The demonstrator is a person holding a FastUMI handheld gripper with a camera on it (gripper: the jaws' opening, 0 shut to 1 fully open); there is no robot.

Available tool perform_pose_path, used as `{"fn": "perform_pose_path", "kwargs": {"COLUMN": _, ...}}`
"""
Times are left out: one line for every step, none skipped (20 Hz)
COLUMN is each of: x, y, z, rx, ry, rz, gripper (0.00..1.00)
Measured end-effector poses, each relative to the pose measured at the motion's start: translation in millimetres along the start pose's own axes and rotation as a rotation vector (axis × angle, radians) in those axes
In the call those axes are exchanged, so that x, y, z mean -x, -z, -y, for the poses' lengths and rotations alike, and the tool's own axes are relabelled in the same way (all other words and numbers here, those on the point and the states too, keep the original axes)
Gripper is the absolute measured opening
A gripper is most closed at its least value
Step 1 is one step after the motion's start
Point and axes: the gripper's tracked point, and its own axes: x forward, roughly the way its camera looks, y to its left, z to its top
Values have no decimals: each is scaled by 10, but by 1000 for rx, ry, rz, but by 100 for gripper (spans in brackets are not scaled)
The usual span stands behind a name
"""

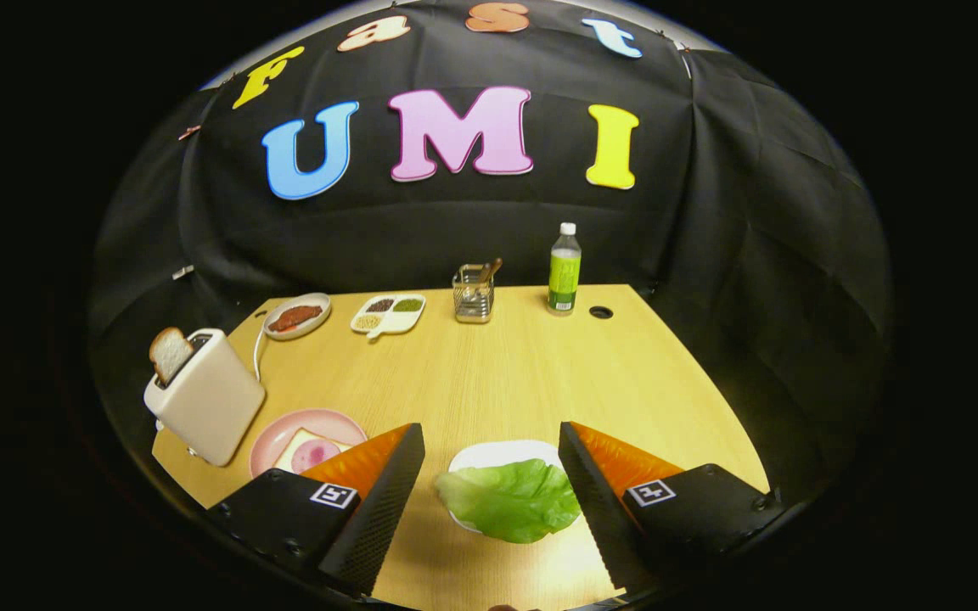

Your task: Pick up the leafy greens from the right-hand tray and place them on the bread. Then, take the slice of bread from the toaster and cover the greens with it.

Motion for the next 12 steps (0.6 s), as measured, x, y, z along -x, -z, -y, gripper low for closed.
{"fn": "perform_pose_path", "kwargs": {"x": -67, "y": 118, "z": 0, "rx": 16, "ry": -10, "rz": -32, "gripper": 99}}
{"fn": "perform_pose_path", "kwargs": {"x": -132, "y": 226, "z": 16, "rx": 34, "ry": -20, "rz": -62, "gripper": 99}}
{"fn": "perform_pose_path", "kwargs": {"x": -186, "y": 338, "z": 35, "rx": 54, "ry": -26, "rz": -93, "gripper": 99}}
{"fn": "perform_pose_path", "kwargs": {"x": -237, "y": 451, "z": 50, "rx": 68, "ry": -31, "rz": -122, "gripper": 99}}
{"fn": "perform_pose_path", "kwargs": {"x": -278, "y": 551, "z": 61, "rx": 75, "ry": -37, "rz": -145, "gripper": 99}}
{"fn": "perform_pose_path", "kwargs": {"x": -319, "y": 636, "z": 61, "rx": 78, "ry": -45, "rz": -168, "gripper": 99}}
{"fn": "perform_pose_path", "kwargs": {"x": -363, "y": 704, "z": 65, "rx": 82, "ry": -52, "rz": -189, "gripper": 99}}
{"fn": "perform_pose_path", "kwargs": {"x": -414, "y": 801, "z": 87, "rx": 91, "ry": -55, "rz": -212, "gripper": 99}}
{"fn": "perform_pose_path", "kwargs": {"x": -464, "y": 881, "z": 106, "rx": 103, "ry": -61, "rz": -235, "gripper": 99}}
{"fn": "perform_pose_path", "kwargs": {"x": -523, "y": 961, "z": 110, "rx": 115, "ry": -69, "rz": -256, "gripper": 99}}
{"fn": "perform_pose_path", "kwargs": {"x": -560, "y": 1010, "z": 112, "rx": 120, "ry": -74, "rz": -269, "gripper": 99}}
{"fn": "perform_pose_path", "kwargs": {"x": -618, "y": 1034, "z": 117, "rx": 121, "ry": -77, "rz": -268, "gripper": 99}}
